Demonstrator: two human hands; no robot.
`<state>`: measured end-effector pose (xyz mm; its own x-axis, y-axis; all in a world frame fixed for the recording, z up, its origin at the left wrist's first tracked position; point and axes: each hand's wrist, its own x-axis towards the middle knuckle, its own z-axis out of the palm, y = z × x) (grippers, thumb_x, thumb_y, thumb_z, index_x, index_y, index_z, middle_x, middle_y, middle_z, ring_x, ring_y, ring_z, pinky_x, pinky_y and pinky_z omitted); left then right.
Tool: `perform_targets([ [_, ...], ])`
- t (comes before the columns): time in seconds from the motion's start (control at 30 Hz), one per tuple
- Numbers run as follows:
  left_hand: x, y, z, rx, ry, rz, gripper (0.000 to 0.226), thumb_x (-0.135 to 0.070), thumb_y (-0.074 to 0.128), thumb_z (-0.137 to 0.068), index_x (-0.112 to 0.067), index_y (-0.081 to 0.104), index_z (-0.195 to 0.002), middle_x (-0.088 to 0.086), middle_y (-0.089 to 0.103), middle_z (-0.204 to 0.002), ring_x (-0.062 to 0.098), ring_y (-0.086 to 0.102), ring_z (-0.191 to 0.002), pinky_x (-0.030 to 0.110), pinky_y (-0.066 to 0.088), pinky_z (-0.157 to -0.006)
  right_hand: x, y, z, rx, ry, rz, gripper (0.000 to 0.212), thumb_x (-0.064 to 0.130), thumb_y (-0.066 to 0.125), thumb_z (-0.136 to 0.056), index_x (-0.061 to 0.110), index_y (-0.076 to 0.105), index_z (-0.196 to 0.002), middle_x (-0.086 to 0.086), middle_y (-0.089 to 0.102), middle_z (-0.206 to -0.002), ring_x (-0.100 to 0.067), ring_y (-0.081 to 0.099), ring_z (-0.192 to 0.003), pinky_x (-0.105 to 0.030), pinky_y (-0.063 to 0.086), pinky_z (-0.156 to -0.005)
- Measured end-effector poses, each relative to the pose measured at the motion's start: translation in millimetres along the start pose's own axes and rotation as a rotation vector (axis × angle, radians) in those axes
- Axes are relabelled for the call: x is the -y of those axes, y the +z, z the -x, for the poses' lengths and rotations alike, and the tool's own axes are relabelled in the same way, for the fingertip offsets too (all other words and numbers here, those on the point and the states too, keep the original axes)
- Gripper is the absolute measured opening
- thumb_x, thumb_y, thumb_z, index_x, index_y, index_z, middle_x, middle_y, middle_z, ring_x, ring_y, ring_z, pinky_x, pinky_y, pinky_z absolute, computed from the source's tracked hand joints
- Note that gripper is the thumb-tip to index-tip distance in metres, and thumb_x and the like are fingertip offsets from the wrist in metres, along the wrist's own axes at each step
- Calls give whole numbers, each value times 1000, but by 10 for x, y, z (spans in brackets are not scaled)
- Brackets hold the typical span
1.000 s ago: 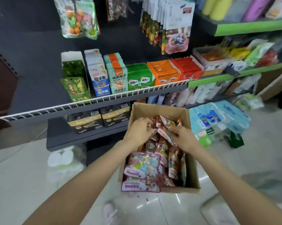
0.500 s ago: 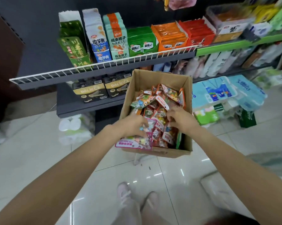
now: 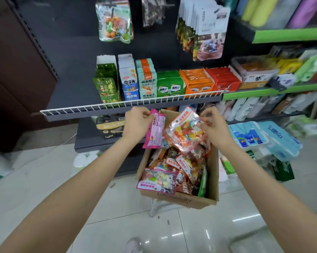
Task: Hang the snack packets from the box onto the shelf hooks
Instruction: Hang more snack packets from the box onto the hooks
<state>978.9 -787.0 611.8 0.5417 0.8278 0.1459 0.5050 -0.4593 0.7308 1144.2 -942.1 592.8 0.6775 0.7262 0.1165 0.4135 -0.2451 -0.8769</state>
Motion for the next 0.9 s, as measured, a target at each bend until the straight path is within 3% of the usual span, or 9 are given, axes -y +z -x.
perform_targets([
  [0.1,-43,-257,-132,-58,-13,41,18,-16,62,-89,0,69,-87,9,64,-74,22,61,-70,27,48,-69,278,101,-109,55,-22,-115,51,-3,54,-90,40,51,-118,-5,57,-94,-34,55,-79,-49,56,-68],
  [0.23,-67,-674,-434,-134,7,46,14,-16,60,-91,-6,67,-98,9,66,-82,20,61,-74,24,48,-73,720,324,-406,98,-62,-146,54,-9,46,-91,28,52,-130,2,51,-132,-8,55,-78,-9,41,-59],
  [0.33,-62,-1025,-712,-173,54,89,30,-15,59,-91,-16,58,-120,10,68,-82,22,65,-72,21,46,-64,1043,536,-670,68,-53,-168,52,-6,46,-92,30,55,-129,6,48,-139,-13,54,-72,-13,39,-55],
  [0.43,-16,-1338,-1011,-176,77,216,31,-6,58,-90,-16,59,-119,9,61,-72,14,61,-64,12,47,-52,1366,730,-909,-2,-64,-195,50,-4,46,-93,30,56,-128,8,47,-140,-8,58,-101,-13,43,-66],
  [0.63,163,-1716,-1624,-105,121,299,19,-3,59,-86,-11,71,-100,11,69,-89,17,70,-77,26,60,-68,1820,1085,-1335,-109,-78,-257,50,-9,46,-92,27,59,-125,2,48,-134,2,54,-52,-20,42,-46],
  [0.7,245,-1798,-1758,-61,124,296,21,-5,58,-85,-12,71,-101,6,72,-87,14,71,-78,33,58,-80,1895,1210,-1449,-125,-75,-253,48,-8,45,-92,25,60,-124,5,50,-128,-21,64,-88,-40,51,-70],
  [0.77,326,-1875,-1855,-20,157,250,29,-6,58,-83,-13,69,-108,-1,70,-82,3,67,-74,21,53,-81,1936,1328,-1554,-164,-66,-234,44,-6,48,-92,22,62,-123,9,50,-117,-41,45,-114,-52,44,-88],
  [0.83,381,-1951,-1918,9,213,133,34,-7,61,-82,-15,67,-115,-3,69,-78,-5,59,-68,6,43,-66,1958,1429,-1658,-224,-85,-205,35,2,56,-91,21,65,-120,6,54,-109,-38,55,-99,-50,47,-81],
  [0.9,444,-2031,-1984,-13,238,78,28,-11,67,-82,-13,69,-110,-1,70,-80,-4,59,-67,1,43,-64,1965,1513,-1764,-264,-101,-178,29,10,65,-87,21,69,-114,-2,59,-101,-15,56,-52,-36,47,-56],
])
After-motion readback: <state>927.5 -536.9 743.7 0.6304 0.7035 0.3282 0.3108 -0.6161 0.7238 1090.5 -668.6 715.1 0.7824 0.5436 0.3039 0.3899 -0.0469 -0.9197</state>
